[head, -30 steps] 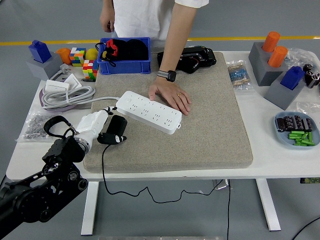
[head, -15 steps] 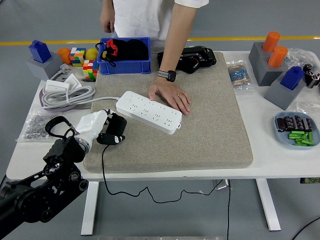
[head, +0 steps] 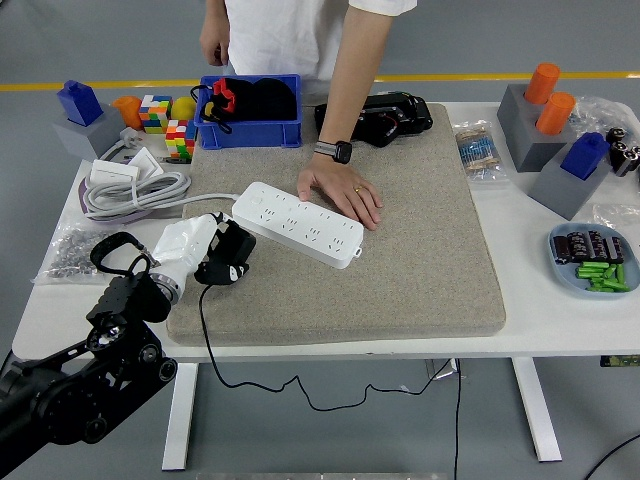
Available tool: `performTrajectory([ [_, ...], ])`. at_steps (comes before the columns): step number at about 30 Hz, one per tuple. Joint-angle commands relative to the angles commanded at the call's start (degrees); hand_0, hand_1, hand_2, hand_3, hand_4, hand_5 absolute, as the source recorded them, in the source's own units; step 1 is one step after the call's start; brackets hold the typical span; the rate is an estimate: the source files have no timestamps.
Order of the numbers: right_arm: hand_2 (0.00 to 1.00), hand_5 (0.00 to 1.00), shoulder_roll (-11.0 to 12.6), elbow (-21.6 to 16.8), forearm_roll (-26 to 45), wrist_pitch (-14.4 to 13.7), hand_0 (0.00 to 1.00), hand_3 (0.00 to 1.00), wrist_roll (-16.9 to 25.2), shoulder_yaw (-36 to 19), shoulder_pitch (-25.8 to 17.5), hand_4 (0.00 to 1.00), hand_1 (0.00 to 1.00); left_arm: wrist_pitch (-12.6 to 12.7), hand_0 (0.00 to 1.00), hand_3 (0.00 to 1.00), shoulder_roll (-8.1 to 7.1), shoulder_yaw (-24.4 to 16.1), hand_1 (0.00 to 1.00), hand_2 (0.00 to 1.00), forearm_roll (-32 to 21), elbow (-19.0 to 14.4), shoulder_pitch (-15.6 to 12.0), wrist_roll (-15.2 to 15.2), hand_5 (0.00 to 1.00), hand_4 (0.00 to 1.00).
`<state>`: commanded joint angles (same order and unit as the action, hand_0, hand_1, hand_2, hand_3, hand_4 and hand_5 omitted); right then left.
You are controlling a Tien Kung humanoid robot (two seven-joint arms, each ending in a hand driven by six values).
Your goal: Press the white button,pick up the black plug,place it near the board,insert it into the board
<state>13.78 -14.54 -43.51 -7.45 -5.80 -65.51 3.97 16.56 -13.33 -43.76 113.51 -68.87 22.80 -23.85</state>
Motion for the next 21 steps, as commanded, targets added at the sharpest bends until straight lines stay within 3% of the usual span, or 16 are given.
performTrajectory([
  [1,0.599,0.320,0.0,0.0,0.0,0.0,0.641,0.538,0.0,0.0,0.0,0.641,0.576,-0.1,0.146,0.547,0.00,0.0,0.277,0.334,0.1,0.0,0.0,0.0,0.002,0.418],
  [12,0.598,0.318,0.0,0.0,0.1,-0.2,0.640,0.537,0.4,0.1,-0.1,0.640,0.576,0.4,0.155,0.550,-0.10,-0.6,0.272,0.325,-0.5,-1.2,0.8,0.3,0.002,0.405],
  [21,0.595,0.317,-0.1,0.0,0.4,-0.3,0.640,0.537,0.5,0.2,0.1,0.637,0.575,1.4,0.166,0.546,1.26,-0.4,0.263,0.316,-2.0,-0.3,4.9,0.7,0.002,0.413],
])
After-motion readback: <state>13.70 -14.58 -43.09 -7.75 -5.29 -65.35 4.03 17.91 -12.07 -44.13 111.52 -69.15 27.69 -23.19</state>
